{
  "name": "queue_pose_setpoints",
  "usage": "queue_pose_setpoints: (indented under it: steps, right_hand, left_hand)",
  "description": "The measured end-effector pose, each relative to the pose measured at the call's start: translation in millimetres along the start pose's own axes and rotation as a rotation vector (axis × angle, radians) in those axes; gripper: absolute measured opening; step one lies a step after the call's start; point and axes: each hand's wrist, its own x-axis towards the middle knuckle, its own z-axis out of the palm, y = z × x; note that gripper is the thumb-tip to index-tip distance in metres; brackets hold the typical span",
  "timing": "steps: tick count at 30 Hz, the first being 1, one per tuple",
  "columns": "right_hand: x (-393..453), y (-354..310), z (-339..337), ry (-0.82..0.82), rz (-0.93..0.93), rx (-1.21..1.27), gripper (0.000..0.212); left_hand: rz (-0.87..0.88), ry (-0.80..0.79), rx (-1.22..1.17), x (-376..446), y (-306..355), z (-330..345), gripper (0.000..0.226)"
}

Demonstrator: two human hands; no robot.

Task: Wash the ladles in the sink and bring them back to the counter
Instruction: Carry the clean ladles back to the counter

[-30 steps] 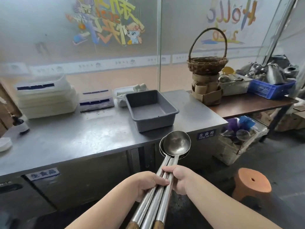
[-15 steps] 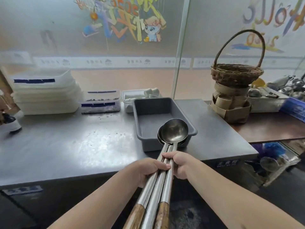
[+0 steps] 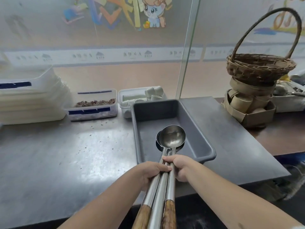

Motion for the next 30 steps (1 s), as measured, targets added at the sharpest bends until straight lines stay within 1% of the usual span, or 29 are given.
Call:
queue_pose_setpoints:
  steps: [3,7,9,11,13,16,19,22,25,27,30]
  right_hand:
    - [26,-20,-4,-0.008,0.043,-0.024,0.012]
    - [63,-46,-13,-0.067,0.089,-0.042,0.017]
    - [79,-59,-17,-0.099,0.089,-0.058,0.019]
    - [94,-72,-23,-0.114,0.108,-0.072,0.021]
    - [108,-84,-30,-0.130,0.116,-0.106,0.020]
    - [122,-96,-36,-0.149,0.148,-0.163,0.016]
    - [141,-110,-44,-0.153,0.164,-0.211,0.013]
    - [155,-119,-46,-0.161,0.136,-0.254,0.010]
    - [161,-127,-47,-0.188,0.089,-0.254,0.012]
    - [162,-133,-51,-0.208,0.082,-0.239,0.015]
    - [166,-139,-59,-0.205,0.041,-0.250,0.026]
  left_hand:
    - [-0.040,0.009,-0.034,21,20,-4,0.031]
    - [-0.065,0.063,-0.087,48,44,-4,0.031]
    - [-0.059,0.084,-0.121,61,56,-2,0.029]
    - [-0.034,0.143,-0.167,77,67,2,0.026]
    - [-0.013,0.187,-0.199,93,79,6,0.022]
    - [-0.036,0.192,-0.233,113,89,10,0.023]
    - [-0.044,0.221,-0.322,133,100,13,0.021]
    - [-0.025,0.243,-0.391,146,110,16,0.016]
    - [0.000,0.262,-0.448,157,117,14,0.015]
    - [0.019,0.270,-0.473,164,121,10,0.017]
    - [0.050,0.321,-0.475,174,126,4,0.024]
